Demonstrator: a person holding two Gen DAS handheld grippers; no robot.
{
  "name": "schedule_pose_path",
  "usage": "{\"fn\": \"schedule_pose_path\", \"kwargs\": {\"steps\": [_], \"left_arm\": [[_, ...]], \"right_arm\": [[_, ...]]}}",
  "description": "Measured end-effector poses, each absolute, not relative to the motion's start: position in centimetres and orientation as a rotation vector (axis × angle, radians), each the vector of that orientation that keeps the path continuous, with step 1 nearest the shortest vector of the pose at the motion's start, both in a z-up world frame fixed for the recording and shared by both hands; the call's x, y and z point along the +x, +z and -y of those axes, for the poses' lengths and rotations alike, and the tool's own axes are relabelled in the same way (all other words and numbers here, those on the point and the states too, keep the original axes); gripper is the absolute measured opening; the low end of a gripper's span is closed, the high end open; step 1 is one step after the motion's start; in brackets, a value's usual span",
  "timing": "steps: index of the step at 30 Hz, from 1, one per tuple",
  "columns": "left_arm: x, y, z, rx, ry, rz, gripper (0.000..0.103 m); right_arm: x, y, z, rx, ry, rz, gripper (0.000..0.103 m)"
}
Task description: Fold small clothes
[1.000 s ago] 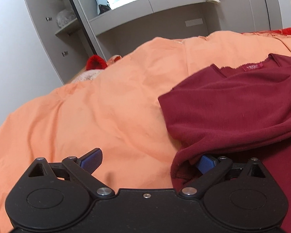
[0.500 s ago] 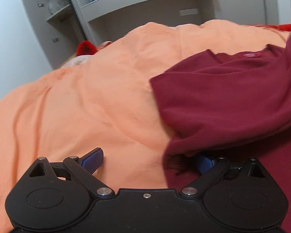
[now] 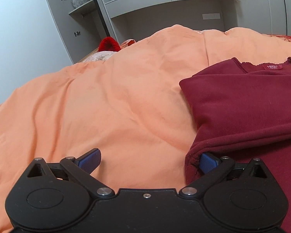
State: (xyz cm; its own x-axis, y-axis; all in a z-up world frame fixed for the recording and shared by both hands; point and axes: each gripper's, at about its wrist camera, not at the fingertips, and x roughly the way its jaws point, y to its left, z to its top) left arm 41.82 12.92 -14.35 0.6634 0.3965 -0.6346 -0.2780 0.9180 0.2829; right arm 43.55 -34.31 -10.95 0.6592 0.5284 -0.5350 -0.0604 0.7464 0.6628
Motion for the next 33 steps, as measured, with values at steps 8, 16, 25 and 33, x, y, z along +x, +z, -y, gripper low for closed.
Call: {"fn": "schedule_pose_path", "kwargs": {"steps": [8,16,25,33], "left_arm": [[41.2,-13.7,-13.4,0.127,0.395,-0.728,0.103],[40.9,-14.1,-13.7,0.127,0.367,-0.768,0.103],[39.9,-14.1,-13.3,0.201,0.273,-0.866,0.102],[36.8,-8.4,-14.2,0.072,0.241,-0.670,0.102]], "right_arm": [[44.1,-11.0,34.3,0.645,0.393,-0.749,0.005],[43.8,-11.6,34.2,0.605,0.352,-0.801,0.005],[41.3,-12.5,34.2,0.549,0.270,-0.817,0.043],[37.7,-6.3,31.3,0.432,0.395,-0.663,0.053]]}}
